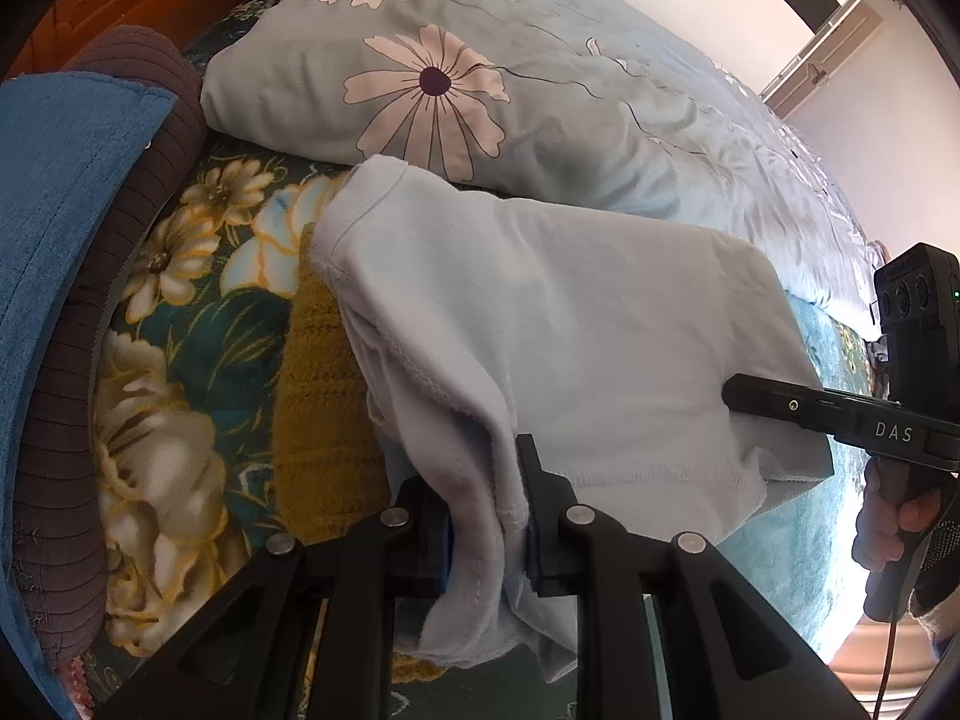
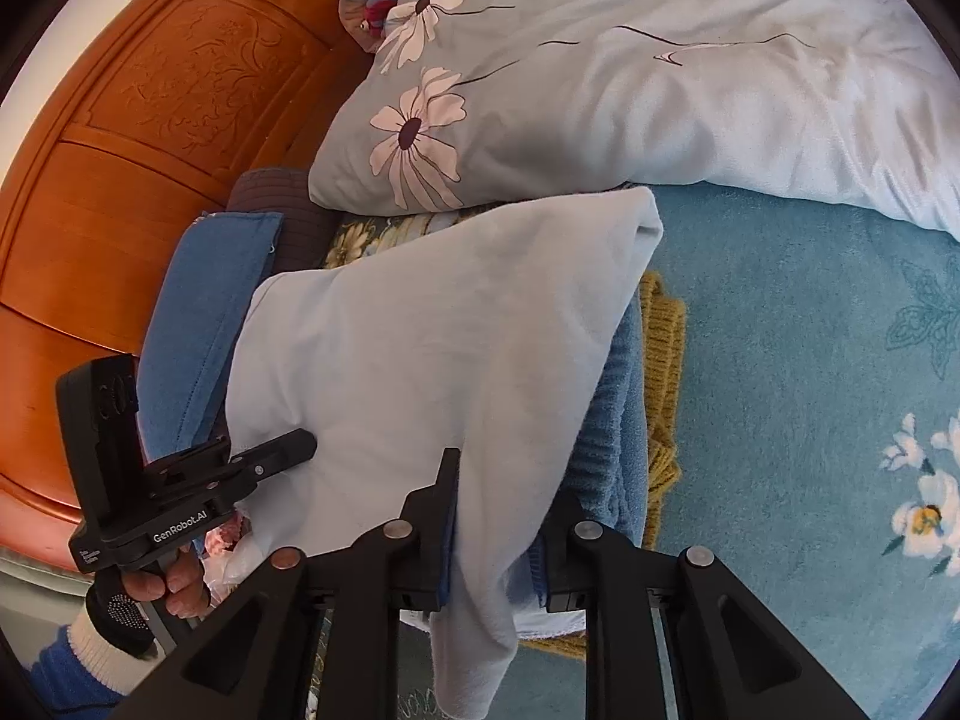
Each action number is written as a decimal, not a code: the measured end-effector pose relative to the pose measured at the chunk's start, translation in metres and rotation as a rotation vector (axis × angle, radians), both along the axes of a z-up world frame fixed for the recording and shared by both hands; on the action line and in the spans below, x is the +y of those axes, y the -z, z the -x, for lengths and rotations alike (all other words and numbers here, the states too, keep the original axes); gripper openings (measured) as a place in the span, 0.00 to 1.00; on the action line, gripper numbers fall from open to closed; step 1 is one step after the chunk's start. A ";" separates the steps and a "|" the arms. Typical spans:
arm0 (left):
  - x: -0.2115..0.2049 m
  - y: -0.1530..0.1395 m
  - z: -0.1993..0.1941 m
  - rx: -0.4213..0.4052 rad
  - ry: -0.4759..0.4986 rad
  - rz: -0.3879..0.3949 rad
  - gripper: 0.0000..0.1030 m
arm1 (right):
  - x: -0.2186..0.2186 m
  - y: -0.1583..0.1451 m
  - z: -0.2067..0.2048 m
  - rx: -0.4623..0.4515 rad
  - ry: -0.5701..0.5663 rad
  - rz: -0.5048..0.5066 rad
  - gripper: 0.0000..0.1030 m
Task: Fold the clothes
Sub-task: 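Carry the folded shirt with both grippers toward the stack of folded clothes, then lower the folded shirt onto the clothes stack with both grippers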
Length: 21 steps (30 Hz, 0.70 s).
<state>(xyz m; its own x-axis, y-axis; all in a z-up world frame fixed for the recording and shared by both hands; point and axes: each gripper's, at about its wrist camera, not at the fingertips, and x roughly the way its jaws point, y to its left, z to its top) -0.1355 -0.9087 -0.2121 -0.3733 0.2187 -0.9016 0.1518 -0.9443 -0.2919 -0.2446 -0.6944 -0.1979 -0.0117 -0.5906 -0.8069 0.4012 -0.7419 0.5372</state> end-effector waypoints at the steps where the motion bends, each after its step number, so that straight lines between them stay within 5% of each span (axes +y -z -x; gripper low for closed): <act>1: 0.000 -0.003 -0.001 0.002 -0.001 0.003 0.21 | 0.000 -0.002 -0.001 0.005 -0.004 0.000 0.21; 4: -0.003 -0.012 -0.007 0.001 -0.020 0.019 0.32 | 0.003 -0.011 -0.003 0.033 -0.019 -0.016 0.22; 6: -0.007 -0.021 -0.013 0.010 -0.044 0.025 0.42 | 0.009 -0.020 -0.006 0.056 -0.016 -0.026 0.29; 8: -0.012 -0.033 -0.021 0.025 -0.074 0.037 0.49 | 0.018 -0.030 -0.008 0.084 -0.002 -0.042 0.47; 12: -0.016 -0.062 -0.030 0.074 -0.115 0.102 0.62 | 0.037 -0.056 -0.008 0.147 0.047 -0.059 0.54; 16: -0.003 -0.083 -0.017 0.129 -0.071 0.141 0.63 | 0.033 -0.081 -0.008 0.180 0.053 -0.003 0.56; 21: 0.022 -0.070 0.006 0.124 0.009 0.129 0.62 | -0.006 -0.082 -0.018 0.180 -0.046 0.012 0.56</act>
